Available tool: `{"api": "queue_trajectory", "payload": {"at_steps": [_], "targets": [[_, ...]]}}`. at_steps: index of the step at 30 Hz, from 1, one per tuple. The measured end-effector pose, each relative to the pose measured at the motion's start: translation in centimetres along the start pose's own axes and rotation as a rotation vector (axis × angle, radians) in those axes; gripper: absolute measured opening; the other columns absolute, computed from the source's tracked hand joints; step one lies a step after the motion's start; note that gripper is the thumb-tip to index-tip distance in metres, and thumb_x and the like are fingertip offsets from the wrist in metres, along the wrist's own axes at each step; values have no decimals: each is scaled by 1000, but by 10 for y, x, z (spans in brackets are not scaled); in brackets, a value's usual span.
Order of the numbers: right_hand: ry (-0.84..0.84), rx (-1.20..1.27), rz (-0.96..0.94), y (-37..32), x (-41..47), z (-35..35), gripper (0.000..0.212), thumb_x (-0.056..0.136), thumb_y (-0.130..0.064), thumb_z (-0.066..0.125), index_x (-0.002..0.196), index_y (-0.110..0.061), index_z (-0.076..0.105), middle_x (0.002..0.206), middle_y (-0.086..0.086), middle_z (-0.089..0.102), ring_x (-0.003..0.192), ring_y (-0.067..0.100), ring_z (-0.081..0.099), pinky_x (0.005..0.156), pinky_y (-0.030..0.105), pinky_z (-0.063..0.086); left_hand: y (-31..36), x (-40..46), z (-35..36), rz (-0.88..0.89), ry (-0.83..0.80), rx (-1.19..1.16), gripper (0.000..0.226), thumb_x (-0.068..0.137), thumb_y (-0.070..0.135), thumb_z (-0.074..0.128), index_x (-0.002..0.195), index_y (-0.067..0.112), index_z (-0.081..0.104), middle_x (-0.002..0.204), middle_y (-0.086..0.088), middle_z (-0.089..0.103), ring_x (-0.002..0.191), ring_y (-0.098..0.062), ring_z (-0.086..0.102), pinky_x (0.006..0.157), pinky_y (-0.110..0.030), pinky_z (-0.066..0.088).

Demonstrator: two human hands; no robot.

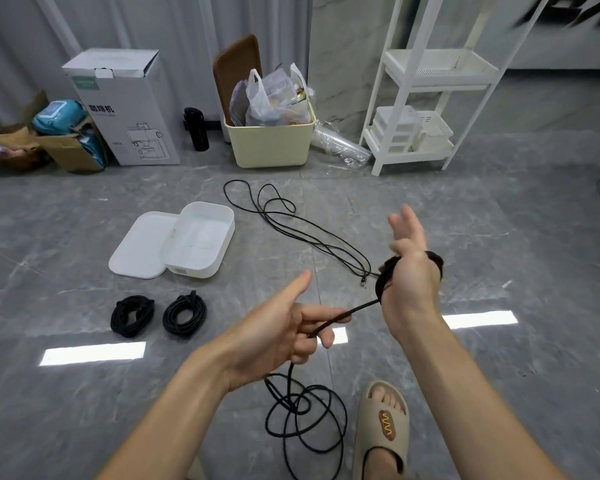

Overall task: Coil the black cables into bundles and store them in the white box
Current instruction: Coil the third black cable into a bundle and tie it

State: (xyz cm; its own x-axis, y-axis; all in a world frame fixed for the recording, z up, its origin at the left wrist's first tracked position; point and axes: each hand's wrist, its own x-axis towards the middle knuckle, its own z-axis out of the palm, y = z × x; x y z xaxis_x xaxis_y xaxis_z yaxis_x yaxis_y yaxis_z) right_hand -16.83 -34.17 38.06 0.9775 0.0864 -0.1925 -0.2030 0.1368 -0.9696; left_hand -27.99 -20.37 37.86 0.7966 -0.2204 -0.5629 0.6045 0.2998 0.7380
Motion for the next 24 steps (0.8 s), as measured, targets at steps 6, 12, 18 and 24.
{"api": "queue_trajectory", "payload": {"at_steps": [6,12,18,24], "targets": [[-680,-728,193,9,-21,8,40,90,-2,40,107,-16,73,99,-9,76,98,6,70,83,15,49,7,-9,1,165,309,568,73,98,67,20,85,28,81,52,15,49,53,2,47,66,-18,36],[-1076,-684,531,-2,-38,11,47,100,-33,31,79,-17,70,45,4,45,40,14,25,43,22,36,5,-11,-1,387,421,552,75,96,65,39,47,16,66,55,-12,65,49,-10,48,59,-20,39],[-1500,-144,867,12,-39,18,99,83,-88,27,113,-3,69,38,-1,26,31,7,18,33,21,18,13,-11,-9,597,492,378,70,81,71,43,47,12,61,52,-14,54,57,-18,52,66,-24,46],[-1679,606,975,21,-40,24,96,93,-81,20,129,0,59,44,-1,36,31,8,14,31,17,18,14,-10,-14,605,370,145,33,83,61,52,71,30,56,76,5,44,68,-9,39,74,-33,32]]}}
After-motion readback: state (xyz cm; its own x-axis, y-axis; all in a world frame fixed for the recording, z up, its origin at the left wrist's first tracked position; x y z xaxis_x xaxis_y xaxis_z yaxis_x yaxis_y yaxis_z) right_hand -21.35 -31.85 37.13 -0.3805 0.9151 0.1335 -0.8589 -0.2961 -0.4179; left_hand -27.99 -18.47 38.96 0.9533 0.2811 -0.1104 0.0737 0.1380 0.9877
